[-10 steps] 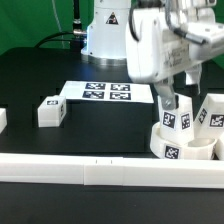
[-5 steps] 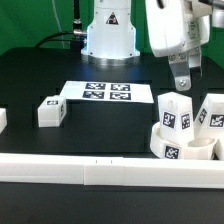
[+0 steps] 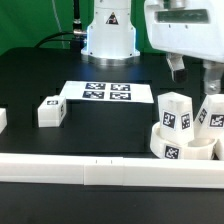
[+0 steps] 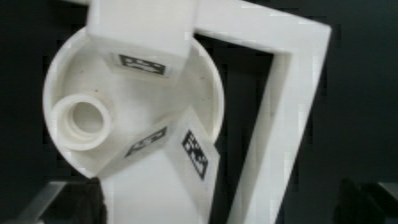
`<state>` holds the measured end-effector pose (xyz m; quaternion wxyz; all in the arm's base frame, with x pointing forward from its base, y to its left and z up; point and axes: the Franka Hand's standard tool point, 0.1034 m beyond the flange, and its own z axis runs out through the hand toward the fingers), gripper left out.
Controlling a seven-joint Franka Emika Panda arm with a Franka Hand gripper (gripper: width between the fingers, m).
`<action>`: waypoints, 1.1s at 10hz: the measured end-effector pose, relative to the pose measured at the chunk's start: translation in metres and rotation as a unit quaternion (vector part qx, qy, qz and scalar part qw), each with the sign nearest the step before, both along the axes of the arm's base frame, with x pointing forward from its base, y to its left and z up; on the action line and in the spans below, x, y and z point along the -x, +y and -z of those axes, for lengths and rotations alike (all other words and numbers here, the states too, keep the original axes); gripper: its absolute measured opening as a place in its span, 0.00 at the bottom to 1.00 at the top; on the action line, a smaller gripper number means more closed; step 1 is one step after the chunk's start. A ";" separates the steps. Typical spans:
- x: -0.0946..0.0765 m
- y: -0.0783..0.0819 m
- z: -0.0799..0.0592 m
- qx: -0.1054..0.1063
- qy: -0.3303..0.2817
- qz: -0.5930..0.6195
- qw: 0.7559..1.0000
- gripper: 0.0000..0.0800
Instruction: Assemble stool
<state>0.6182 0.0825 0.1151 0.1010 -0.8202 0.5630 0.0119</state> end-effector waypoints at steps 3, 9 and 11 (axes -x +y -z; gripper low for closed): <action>0.000 -0.002 0.001 0.011 -0.020 -0.098 0.995 0.81; -0.001 -0.006 0.005 0.072 -0.036 -0.437 0.896 0.81; -0.004 -0.012 0.001 0.089 -0.061 -0.464 0.879 0.81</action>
Offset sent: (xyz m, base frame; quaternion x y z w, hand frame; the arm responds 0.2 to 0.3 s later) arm 0.0000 0.0000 0.0000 0.0000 0.0000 -0.1296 0.9916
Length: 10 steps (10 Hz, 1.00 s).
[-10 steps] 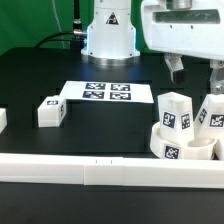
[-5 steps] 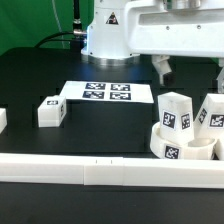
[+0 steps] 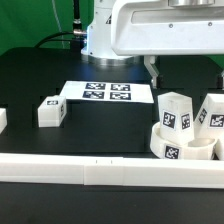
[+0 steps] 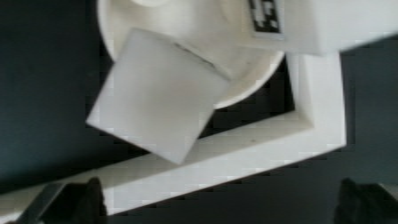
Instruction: Assemble stool
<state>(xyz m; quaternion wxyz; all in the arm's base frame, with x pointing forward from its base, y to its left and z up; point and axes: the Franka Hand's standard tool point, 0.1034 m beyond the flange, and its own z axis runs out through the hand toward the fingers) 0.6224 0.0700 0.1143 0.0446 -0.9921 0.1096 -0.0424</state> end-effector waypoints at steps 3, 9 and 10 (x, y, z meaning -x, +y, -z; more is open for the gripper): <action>0.000 -0.002 0.002 0.024 -0.011 -0.124 0.992 0.81; 0.004 0.000 0.015 0.076 -0.013 -0.375 0.924 0.81; 0.005 0.000 0.017 0.077 -0.013 -0.395 0.915 0.81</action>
Offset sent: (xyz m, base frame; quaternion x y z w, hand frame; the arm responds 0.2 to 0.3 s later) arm -0.0068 0.0065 -0.0096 -0.0544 0.0293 -0.3189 0.9458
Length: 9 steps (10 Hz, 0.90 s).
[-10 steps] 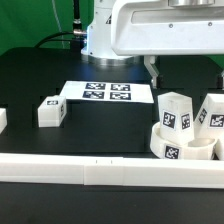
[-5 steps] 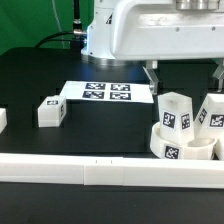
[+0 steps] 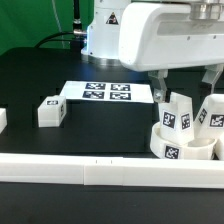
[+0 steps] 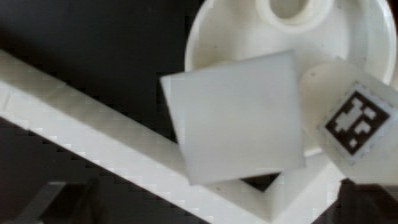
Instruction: Assemble stool
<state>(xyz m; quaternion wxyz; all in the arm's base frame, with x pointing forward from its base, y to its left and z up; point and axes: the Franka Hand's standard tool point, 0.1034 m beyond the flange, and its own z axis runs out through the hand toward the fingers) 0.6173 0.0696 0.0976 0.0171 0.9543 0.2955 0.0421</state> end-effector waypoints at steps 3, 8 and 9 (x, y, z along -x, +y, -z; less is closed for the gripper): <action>0.003 0.001 0.008 0.000 0.006 0.015 1.000 0.81; 0.010 -0.002 0.017 0.002 0.013 0.016 1.000 0.81; 0.010 -0.001 0.017 0.002 0.013 0.017 1.000 0.68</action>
Offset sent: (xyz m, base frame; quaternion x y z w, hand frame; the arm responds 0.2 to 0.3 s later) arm -0.0023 0.0072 -0.0107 0.0158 0.0102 -0.0111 0.9998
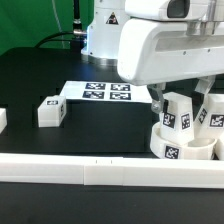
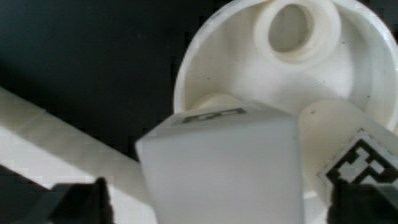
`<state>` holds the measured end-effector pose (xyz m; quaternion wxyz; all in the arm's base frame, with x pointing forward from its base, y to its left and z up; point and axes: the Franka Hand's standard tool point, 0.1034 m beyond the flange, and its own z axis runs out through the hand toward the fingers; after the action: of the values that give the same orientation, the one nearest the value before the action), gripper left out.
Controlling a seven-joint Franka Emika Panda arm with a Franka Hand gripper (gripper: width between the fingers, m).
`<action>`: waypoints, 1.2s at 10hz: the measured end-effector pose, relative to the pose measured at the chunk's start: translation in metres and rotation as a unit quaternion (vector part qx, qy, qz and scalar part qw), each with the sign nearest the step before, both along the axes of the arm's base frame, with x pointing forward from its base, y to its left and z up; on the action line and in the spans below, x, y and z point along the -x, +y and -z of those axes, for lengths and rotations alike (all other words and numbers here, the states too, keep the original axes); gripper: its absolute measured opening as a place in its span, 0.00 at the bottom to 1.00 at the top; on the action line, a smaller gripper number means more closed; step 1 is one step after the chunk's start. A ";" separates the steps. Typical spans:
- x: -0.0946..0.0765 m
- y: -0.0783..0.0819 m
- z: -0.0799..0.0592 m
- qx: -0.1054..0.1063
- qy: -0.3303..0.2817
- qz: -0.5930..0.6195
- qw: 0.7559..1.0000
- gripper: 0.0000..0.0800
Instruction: Assemble stool
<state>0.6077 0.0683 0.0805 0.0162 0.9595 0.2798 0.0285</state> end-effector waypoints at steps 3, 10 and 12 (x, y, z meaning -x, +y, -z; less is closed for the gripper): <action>0.000 0.000 0.000 0.000 0.000 0.001 1.000 0.42; 0.001 -0.001 0.001 -0.012 -0.002 0.175 0.984 0.42; 0.001 0.000 0.001 -0.020 -0.008 0.279 0.960 0.42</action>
Offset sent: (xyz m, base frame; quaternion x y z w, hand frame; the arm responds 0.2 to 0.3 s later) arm 0.0001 0.0001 -0.0009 0.0021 -0.0032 0.0671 0.9977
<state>0.6072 0.0680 0.0791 0.0064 0.9993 -0.0001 0.0364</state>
